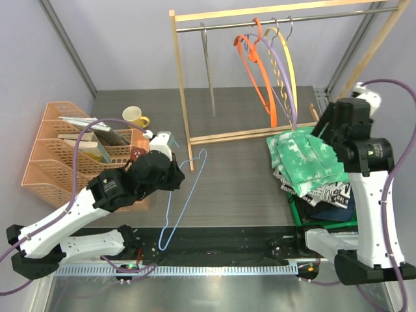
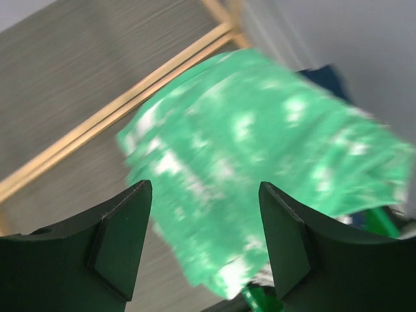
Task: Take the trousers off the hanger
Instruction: Pass the hanger from the left arm to the right
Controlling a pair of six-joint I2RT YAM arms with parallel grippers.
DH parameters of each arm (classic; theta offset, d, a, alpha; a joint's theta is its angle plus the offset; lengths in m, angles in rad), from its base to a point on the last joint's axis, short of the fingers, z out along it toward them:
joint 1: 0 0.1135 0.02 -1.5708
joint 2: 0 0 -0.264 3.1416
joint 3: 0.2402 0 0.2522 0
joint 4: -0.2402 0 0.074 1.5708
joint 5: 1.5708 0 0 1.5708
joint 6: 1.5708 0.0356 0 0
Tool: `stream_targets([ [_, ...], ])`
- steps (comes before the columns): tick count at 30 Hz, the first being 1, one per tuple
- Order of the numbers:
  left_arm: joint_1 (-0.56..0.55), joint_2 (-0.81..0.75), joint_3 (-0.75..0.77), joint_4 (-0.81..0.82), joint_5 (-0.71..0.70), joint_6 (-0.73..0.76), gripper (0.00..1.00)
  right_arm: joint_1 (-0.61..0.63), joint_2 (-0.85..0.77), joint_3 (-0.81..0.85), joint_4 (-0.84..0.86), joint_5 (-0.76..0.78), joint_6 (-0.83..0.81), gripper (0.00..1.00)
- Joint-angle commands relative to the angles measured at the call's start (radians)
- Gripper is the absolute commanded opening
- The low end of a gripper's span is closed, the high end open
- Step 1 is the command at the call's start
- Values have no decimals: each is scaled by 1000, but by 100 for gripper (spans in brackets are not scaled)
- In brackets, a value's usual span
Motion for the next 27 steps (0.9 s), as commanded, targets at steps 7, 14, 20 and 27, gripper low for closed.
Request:
stream_targets([
  [7,30,96,70,61,-137,-181,0,511,-165,-305,111,-151,196,70],
  [14,39,149,88,33,-244,-272,0,951,-246,-507,189,-61,377,70],
  [20,42,192,125,-22,-301,-307,0,1460,-86,-502,379,143,392,77],
  [27,48,209,139,-68,-335,-316,0,1648,208,-267,459,352,224,84],
])
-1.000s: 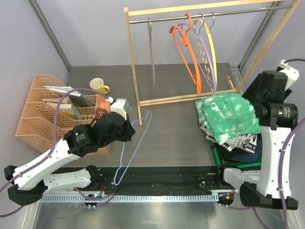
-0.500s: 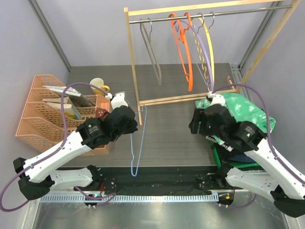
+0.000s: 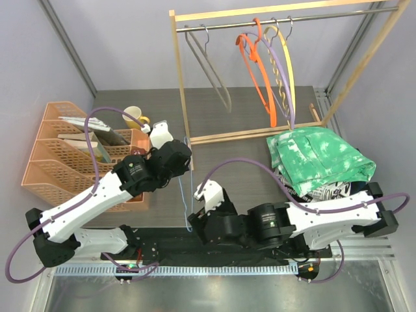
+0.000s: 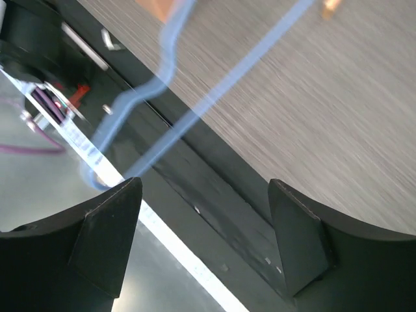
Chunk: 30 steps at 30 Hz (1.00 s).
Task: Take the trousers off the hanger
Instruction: Pass the hanger from the left arm to the right
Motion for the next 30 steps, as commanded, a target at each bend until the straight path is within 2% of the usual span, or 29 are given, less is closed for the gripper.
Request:
stream_targets([
  [1,9,-5,38,-32,-78,-29,0,20,55,107,147,150,-105,84],
  [9,21,-4,29,-50,-96,-26,0,46,99,109,264,76,-185,84],
  [17,30,15,27,-52,-108,-18,0,60,73,138,258,99,-185,80],
  [21,30,21,36,-48,-107,-11,0,69,113,190,177,122,-193,80],
  [26,33,13,52,-45,-84,-17,0,67,157,178,180,137,-183,82],
  [30,33,3,61,-47,-53,-22,0,43,206,168,192,156,-182,78],
])
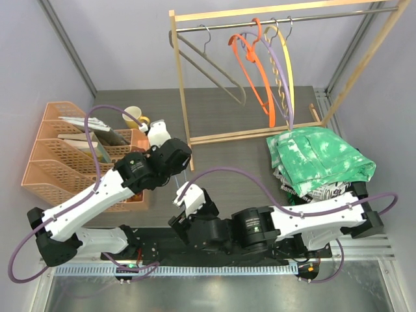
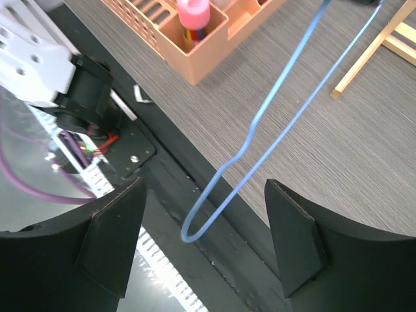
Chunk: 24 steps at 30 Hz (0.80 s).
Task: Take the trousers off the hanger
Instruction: Pass the hanger from the left arm to the right
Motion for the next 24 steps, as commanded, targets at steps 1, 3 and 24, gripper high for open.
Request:
stream_targets([
  [1,5,-23,48,21,0,-18,0,-23,60,12,9,54,8,76],
  [3,6,-31,47,17,6,-21,0,-36,73,14,18,60,16,72],
  [24,6,-321,-165,311,184,131,70,-102,9,-32,9,89,175,1],
])
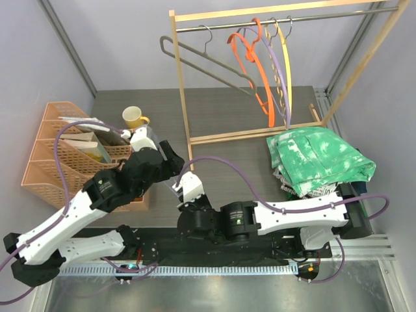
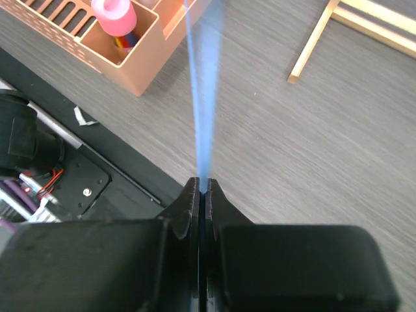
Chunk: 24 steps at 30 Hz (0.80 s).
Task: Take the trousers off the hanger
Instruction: Pass the hanger from the left arm to the right, then hang the hanger back to the clothesline with the right arm
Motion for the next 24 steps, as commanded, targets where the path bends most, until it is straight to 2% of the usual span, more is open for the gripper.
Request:
stream_targets([
  [1,-5,-121,-54,166,59,61,76,0,-163,-73,30,-1,93,1],
  [5,-7,-211,-62,184,90,98,82,-2,-266,-170,4,-6,148,1],
  [11,-5,-357,-55,186,102,169,82,-18,-384,-213,-152,47,209,1],
  [16,-5,-423,-77,180,82,190,80,-84,-400,-69,-265,126,128,1],
  [24,-5,-426,-117,177,123,176,79,-280,-345,211,-288,78,-165,1],
])
